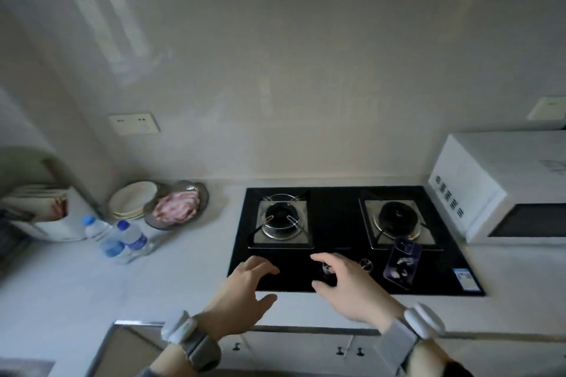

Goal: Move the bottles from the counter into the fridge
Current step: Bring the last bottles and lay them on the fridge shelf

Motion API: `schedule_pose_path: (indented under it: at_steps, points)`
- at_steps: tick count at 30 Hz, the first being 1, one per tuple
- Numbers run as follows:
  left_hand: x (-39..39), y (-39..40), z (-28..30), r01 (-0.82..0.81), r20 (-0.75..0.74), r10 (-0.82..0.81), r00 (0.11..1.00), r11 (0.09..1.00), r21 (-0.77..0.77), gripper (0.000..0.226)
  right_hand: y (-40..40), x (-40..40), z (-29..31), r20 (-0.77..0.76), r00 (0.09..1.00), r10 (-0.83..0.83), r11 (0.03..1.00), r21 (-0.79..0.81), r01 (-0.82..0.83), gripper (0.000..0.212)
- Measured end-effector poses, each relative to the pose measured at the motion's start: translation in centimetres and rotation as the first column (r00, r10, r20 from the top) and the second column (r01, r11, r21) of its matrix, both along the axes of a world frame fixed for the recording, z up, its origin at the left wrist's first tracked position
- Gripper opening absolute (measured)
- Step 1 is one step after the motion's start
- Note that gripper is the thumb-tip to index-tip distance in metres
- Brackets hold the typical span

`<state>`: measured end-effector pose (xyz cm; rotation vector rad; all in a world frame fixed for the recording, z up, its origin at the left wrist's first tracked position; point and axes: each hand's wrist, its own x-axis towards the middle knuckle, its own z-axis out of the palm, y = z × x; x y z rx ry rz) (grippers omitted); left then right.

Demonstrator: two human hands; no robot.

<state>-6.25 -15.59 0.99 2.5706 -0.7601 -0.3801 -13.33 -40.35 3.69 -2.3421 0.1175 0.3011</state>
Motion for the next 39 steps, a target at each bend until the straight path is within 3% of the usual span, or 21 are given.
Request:
schedule_pose_path:
  at_steps: [9, 18, 29, 39]
  points:
    - [2.2, 15.5, 1.2, -0.329, 0.088, 0.332, 0.939, 0.943, -0.046, 0.050, 13.3, 7.7, 0.1, 0.015, 0.968, 0.250, 0.968, 0.001, -0.250, 0.057]
    - [-1.0, 24.2, 0.7, -0.651, 0.080, 0.661, 0.746, 0.749, -0.122, 0.049, 21.8, 13.8, 1.2, 0.012, 0.824, 0.566, 0.820, -0.118, -0.561, 0.058]
    - [0.9, 30.9, 1.3, -0.767, 0.029, 0.776, 0.630, 0.628, -0.131, 0.052, 29.6, 19.0, 0.9, -0.043, 0.750, 0.660, 0.733, -0.180, -0.656, 0.065]
    - [14.7, 36.9, 0.3, -0.720, -0.001, 0.722, 0.691, 0.689, -0.090, 0.072, 38.2, 27.0, -0.9, -0.051, 0.814, 0.578, 0.790, -0.215, -0.574, 0.066]
